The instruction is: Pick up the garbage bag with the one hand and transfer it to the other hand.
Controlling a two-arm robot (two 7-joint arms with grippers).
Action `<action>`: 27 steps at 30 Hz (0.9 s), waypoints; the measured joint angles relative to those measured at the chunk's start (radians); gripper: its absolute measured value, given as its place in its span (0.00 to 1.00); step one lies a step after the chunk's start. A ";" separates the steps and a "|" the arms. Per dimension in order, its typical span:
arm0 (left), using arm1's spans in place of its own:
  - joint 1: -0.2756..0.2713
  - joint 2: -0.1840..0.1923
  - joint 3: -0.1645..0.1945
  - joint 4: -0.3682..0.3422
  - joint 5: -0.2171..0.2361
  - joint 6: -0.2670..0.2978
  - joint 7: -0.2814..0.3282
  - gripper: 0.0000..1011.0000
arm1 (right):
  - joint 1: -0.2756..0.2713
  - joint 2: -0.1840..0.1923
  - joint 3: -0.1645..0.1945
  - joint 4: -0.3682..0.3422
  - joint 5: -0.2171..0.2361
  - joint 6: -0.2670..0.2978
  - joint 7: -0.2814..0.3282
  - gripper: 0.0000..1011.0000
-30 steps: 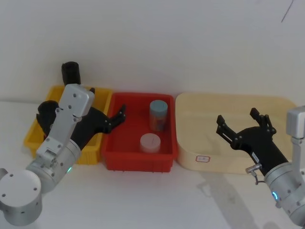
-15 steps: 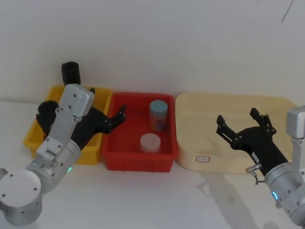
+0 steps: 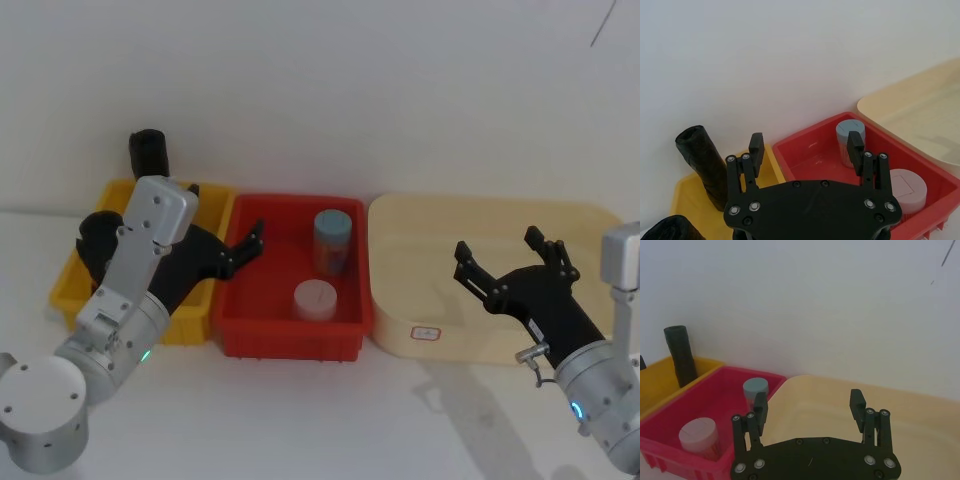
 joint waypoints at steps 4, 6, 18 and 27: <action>0.000 0.000 0.000 0.000 0.000 0.000 0.000 0.99 | 0.000 0.000 0.000 0.000 0.000 0.000 0.000 0.99; -0.001 -0.001 0.000 0.000 0.000 0.002 -0.001 0.99 | 0.000 0.000 0.000 0.000 0.000 0.000 0.000 0.99; -0.043 0.023 0.004 -0.044 -0.025 0.081 -0.085 0.99 | 0.025 0.006 -0.009 -0.072 0.008 0.125 0.011 0.99; -0.023 0.109 -0.060 -0.151 -0.130 0.184 -0.209 0.99 | 0.028 0.004 -0.036 -0.230 0.009 0.309 -0.012 0.99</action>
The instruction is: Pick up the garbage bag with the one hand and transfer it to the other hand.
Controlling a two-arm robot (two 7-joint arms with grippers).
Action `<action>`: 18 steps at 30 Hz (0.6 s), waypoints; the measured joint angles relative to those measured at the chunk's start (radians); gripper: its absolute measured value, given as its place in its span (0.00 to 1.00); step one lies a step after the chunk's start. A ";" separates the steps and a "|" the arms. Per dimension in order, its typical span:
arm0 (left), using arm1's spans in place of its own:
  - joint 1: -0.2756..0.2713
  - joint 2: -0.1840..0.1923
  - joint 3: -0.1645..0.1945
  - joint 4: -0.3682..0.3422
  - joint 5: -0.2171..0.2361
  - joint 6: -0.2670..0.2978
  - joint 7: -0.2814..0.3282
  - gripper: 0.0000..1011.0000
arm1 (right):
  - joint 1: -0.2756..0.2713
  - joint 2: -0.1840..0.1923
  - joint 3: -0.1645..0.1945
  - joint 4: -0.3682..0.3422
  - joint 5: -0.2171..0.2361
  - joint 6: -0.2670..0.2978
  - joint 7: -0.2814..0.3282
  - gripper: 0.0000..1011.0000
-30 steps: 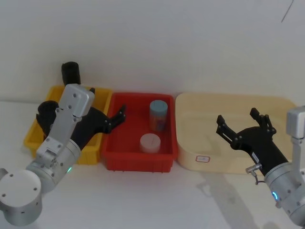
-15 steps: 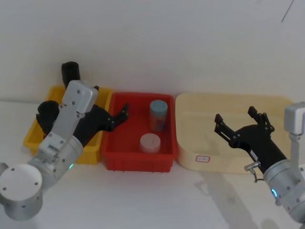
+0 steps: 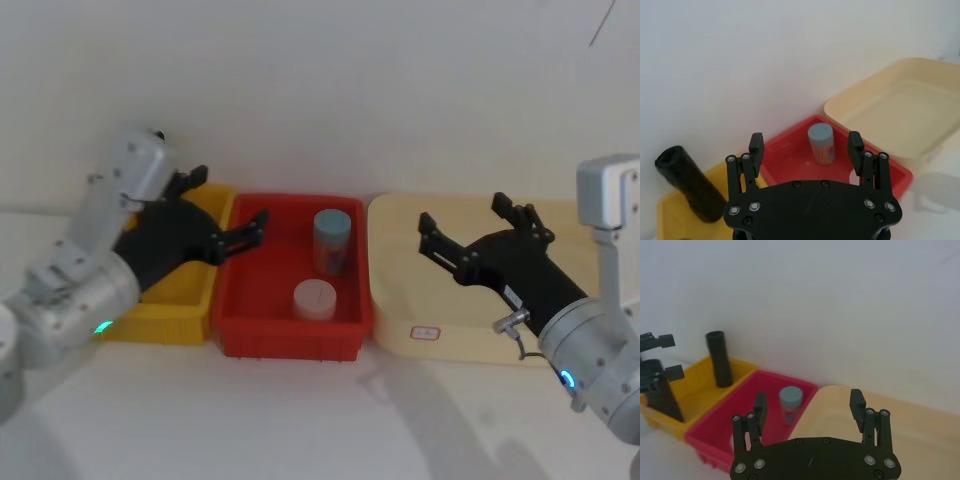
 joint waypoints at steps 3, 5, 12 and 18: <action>0.026 0.047 -0.044 -0.040 -0.045 0.028 -0.043 0.99 | -0.001 -0.006 -0.015 -0.047 -0.003 0.052 -0.012 0.99; 0.050 0.080 -0.078 -0.064 -0.082 0.045 -0.076 0.99 | 0.000 -0.012 -0.027 -0.076 -0.007 0.091 -0.022 0.99; 0.152 0.178 -0.204 -0.120 -0.174 0.075 -0.143 0.99 | 0.004 -0.029 -0.058 -0.125 -0.021 0.178 -0.044 0.99; 0.260 0.238 -0.318 -0.144 -0.225 0.079 -0.167 0.99 | 0.016 -0.045 -0.080 -0.134 -0.030 0.225 -0.052 0.99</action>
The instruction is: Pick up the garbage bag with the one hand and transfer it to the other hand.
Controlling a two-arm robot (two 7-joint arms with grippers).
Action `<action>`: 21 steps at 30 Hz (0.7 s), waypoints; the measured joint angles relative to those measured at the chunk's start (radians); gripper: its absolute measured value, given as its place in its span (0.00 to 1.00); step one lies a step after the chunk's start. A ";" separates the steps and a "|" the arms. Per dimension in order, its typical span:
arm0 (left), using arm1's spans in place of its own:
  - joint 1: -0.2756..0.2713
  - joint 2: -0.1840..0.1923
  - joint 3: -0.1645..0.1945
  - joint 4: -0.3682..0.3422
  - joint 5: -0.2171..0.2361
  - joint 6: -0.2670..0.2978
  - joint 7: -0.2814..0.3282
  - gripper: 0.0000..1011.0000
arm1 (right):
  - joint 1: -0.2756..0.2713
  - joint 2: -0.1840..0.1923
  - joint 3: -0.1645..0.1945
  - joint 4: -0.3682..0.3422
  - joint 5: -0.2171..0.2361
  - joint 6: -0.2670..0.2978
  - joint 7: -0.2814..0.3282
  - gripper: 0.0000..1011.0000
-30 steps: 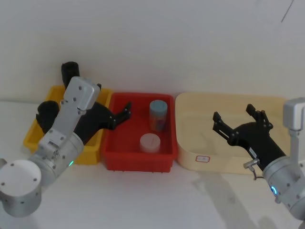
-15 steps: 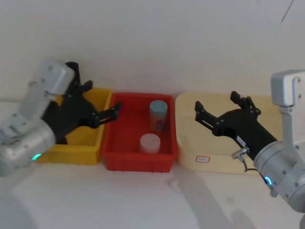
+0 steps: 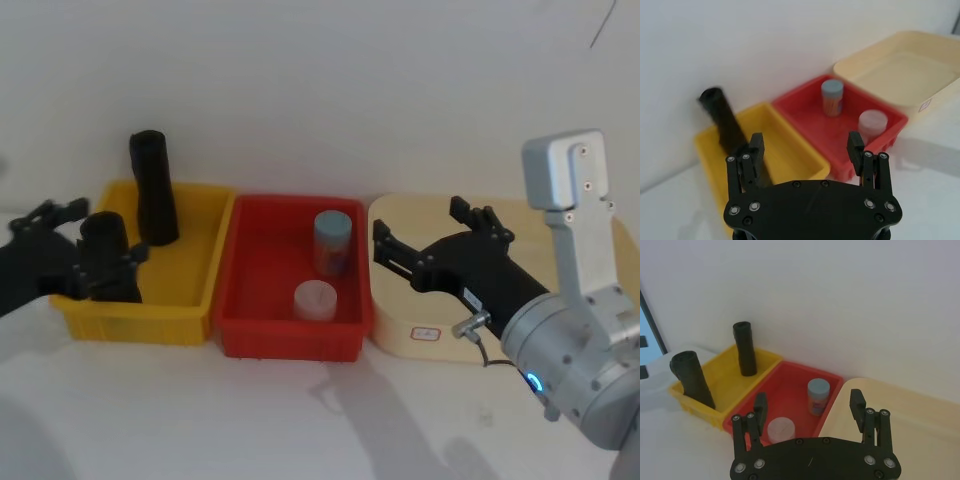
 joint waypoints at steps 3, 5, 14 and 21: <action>0.052 0.019 -0.049 -0.002 -0.017 -0.005 -0.005 0.99 | 0.008 -0.006 -0.008 0.002 -0.003 0.013 0.000 0.99; 0.082 0.029 -0.076 -0.002 -0.026 -0.012 -0.009 0.99 | 0.017 -0.010 -0.013 0.007 -0.005 0.023 0.000 0.99; 0.169 0.050 -0.155 0.016 -0.062 -0.037 -0.013 0.99 | 0.054 -0.025 -0.033 0.042 -0.010 0.051 0.016 0.99; 0.175 0.047 -0.168 0.047 -0.087 -0.048 -0.015 0.99 | 0.085 -0.033 -0.041 0.077 -0.013 0.062 0.034 0.99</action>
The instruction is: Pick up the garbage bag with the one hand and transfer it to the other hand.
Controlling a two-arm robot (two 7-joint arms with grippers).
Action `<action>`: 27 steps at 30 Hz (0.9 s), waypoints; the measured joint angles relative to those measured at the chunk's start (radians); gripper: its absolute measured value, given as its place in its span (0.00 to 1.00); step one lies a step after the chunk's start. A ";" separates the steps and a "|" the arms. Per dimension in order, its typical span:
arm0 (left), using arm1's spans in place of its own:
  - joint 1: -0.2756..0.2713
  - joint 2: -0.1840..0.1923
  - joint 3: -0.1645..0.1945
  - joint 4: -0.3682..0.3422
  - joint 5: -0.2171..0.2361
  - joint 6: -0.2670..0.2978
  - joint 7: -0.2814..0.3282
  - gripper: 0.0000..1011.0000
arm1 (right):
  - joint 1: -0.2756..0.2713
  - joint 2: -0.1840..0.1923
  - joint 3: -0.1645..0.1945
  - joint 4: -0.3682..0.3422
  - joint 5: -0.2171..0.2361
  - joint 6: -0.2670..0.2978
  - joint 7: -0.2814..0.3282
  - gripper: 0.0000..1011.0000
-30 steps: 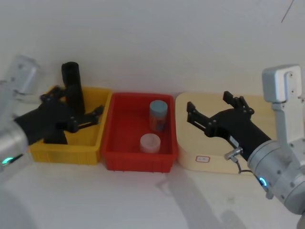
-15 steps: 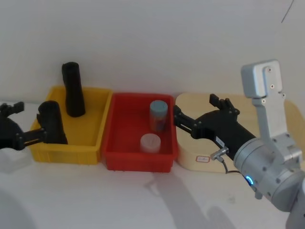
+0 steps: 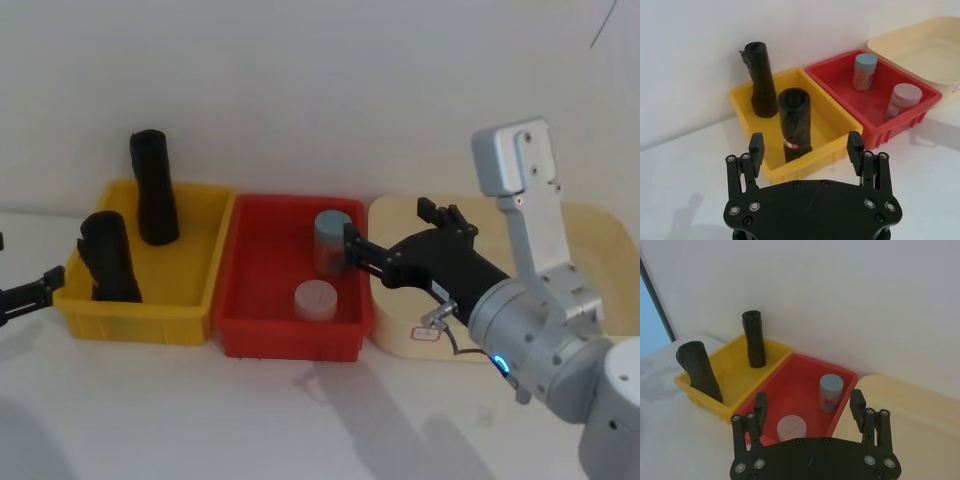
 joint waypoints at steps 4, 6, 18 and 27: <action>-0.025 -0.014 0.009 0.042 -0.018 -0.010 -0.004 0.99 | 0.019 -0.004 -0.004 0.019 -0.002 0.005 0.011 0.99; -0.044 -0.023 0.022 0.067 -0.025 -0.015 -0.007 0.99 | 0.030 -0.005 -0.006 0.032 -0.004 0.008 0.017 0.99; -0.181 -0.073 0.119 0.219 -0.039 -0.050 -0.056 0.99 | 0.084 -0.014 -0.014 0.098 -0.011 0.025 0.048 0.99; -0.299 -0.118 0.209 0.324 -0.015 -0.066 -0.085 0.99 | 0.105 -0.019 -0.017 0.131 -0.013 0.031 0.068 0.99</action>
